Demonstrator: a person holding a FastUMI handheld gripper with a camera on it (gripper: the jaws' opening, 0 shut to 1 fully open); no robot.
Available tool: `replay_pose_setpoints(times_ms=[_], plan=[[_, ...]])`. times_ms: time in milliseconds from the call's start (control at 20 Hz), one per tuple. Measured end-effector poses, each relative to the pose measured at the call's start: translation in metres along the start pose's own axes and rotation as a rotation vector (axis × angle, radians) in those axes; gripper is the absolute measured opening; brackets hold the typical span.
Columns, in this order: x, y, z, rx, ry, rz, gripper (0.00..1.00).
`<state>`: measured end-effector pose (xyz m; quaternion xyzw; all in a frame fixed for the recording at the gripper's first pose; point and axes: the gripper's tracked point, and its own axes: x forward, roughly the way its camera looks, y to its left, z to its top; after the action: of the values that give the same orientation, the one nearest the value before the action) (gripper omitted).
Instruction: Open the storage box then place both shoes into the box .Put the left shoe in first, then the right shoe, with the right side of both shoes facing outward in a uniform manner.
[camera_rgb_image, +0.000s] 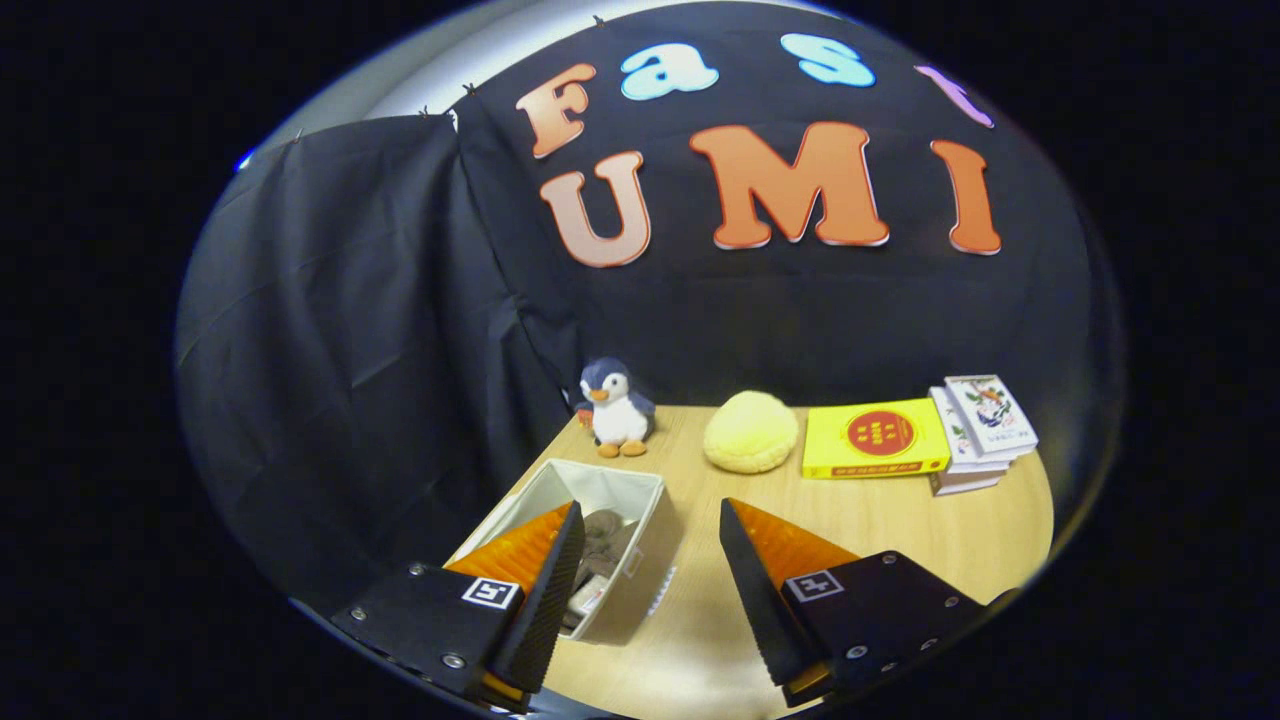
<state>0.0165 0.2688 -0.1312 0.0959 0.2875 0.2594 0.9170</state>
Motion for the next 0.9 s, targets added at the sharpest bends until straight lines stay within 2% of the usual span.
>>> replay_pose_setpoints(times_ms=[450,900], plan=[[-0.092,-0.096,0.066,-0.115,-0.310,-0.157,0.91],[-0.151,-0.139,0.103,-0.143,-0.496,-0.235,0.92]])
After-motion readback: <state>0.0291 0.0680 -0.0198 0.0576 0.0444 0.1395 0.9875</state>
